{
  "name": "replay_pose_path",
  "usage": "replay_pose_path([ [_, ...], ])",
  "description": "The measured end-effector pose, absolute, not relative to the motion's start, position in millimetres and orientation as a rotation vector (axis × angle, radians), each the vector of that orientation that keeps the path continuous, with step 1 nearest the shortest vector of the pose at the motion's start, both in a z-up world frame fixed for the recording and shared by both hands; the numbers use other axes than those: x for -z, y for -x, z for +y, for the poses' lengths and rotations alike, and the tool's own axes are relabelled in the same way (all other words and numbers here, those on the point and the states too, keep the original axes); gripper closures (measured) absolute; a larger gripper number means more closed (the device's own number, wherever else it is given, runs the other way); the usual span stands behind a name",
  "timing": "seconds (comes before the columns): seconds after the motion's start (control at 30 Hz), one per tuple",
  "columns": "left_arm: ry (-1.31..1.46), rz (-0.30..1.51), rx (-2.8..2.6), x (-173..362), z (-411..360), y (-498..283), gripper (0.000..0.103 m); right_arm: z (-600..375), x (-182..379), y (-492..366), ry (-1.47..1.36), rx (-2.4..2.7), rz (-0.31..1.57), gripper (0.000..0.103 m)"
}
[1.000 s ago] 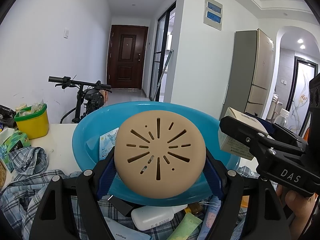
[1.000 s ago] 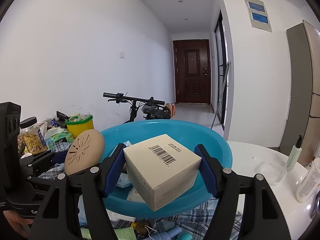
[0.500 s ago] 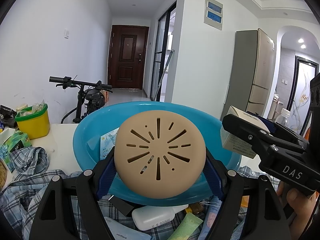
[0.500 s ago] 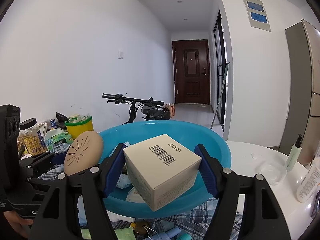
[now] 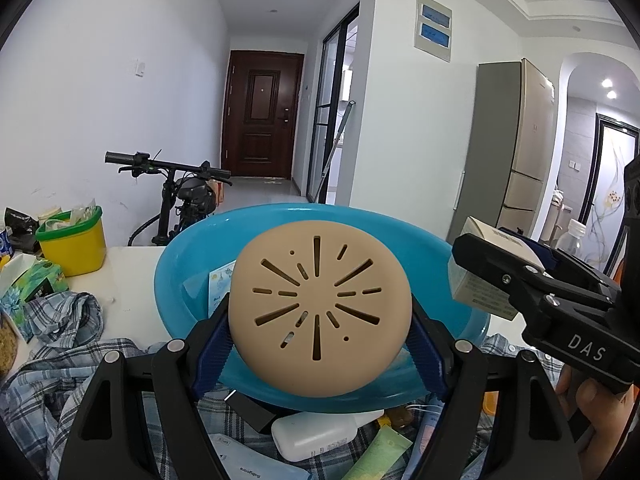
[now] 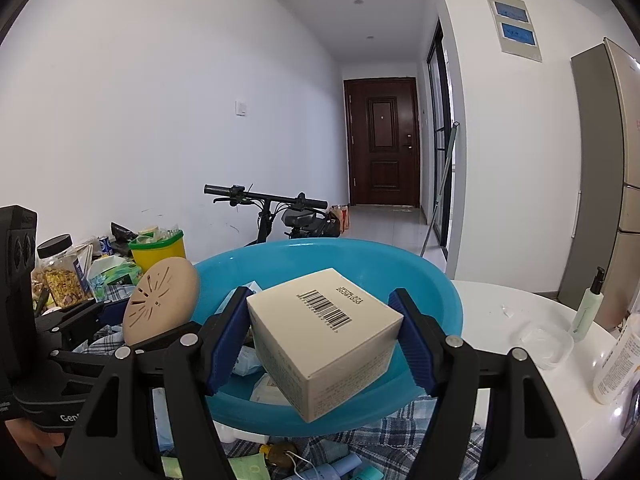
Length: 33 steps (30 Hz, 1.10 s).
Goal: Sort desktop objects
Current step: 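Lower the cream box into the basin and open the right tool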
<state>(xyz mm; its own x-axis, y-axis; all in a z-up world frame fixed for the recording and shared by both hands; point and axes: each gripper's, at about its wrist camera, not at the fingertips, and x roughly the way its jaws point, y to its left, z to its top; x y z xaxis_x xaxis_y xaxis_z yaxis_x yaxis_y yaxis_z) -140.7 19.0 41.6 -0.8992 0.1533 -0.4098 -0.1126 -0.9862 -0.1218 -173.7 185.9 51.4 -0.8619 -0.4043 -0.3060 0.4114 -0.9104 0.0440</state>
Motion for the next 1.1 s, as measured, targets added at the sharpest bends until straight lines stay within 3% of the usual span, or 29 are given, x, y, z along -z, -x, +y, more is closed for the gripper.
replay_pose_path([
  [0.63, 0.640, -0.147, -2.934, -42, 16, 139, 0.023, 184, -51, 177, -0.453, 2.680, 0.038, 0.034],
  [0.7, 0.638, -0.149, -2.937, -42, 15, 139, 0.023, 185, -50, 179, -0.465, 2.706, 0.039, 0.024],
  [0.77, 0.637, -0.161, -2.936, -43, 12, 139, 0.023, 191, -49, 184, -0.504, 2.778, 0.004, 0.000],
  [0.93, 0.635, -0.165, -2.945, -44, 10, 138, 0.023, 211, -47, 191, -0.535, 2.696, -0.175, 0.000],
  [1.1, 0.633, -0.150, -2.943, -45, 13, 139, 0.023, 209, -48, 185, -0.505, 2.710, -0.145, 0.000],
])
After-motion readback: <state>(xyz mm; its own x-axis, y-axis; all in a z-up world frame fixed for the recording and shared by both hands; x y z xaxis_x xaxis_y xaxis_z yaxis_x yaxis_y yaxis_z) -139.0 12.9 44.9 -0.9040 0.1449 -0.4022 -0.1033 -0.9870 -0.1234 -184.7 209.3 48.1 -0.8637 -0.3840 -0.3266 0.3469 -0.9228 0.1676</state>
